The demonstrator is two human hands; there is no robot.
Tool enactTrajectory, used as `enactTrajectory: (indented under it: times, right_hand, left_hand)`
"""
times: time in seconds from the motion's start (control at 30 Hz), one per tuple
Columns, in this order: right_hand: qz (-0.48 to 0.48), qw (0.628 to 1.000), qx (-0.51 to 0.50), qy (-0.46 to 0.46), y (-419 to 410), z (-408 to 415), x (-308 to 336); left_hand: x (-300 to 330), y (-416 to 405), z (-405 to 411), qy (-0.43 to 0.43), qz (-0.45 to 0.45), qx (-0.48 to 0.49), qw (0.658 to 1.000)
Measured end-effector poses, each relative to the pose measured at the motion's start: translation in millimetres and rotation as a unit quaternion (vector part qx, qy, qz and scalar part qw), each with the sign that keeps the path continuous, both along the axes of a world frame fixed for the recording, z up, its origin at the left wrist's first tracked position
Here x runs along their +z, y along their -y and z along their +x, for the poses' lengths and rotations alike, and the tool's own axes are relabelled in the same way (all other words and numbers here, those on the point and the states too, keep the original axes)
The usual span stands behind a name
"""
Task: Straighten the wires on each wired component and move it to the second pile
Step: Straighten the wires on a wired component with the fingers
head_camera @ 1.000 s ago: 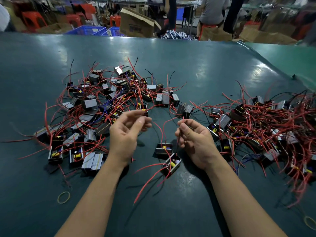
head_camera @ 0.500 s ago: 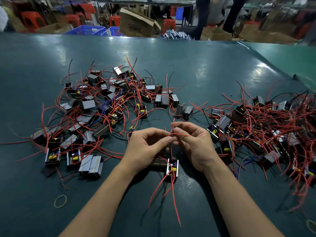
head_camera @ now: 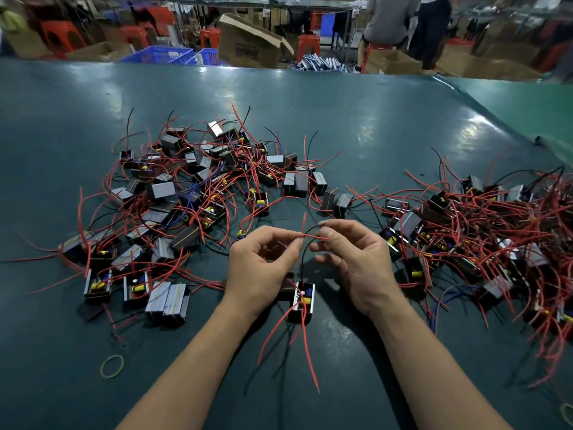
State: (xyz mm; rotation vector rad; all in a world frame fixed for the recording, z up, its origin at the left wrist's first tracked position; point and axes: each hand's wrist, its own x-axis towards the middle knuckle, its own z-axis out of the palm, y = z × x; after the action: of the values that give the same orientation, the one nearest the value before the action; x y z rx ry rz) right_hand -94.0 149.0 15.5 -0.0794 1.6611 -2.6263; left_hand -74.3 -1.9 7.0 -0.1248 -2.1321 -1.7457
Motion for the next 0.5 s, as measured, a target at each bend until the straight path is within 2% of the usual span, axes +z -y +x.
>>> enactTrajectory:
  times: [0.13,0.27,0.5]
  right_hand:
    - [0.028,0.999,-0.009,-0.020,-3.3,0.3,-0.1]
    - [0.042,0.999,0.019,-0.017,-1.6,3.5,-0.8]
    - [-0.002,0.999,0.043,0.001,-3.4,5.5,5.8]
  left_hand:
    - [-0.8,-1.3,2.7,-0.047,0.004,0.010,0.999]
    - [-1.6,-3.0,2.2,-0.024,0.015,-0.005,1.000]
    - [1.7,-2.8,2.7,0.019,0.099,-0.040,0.994]
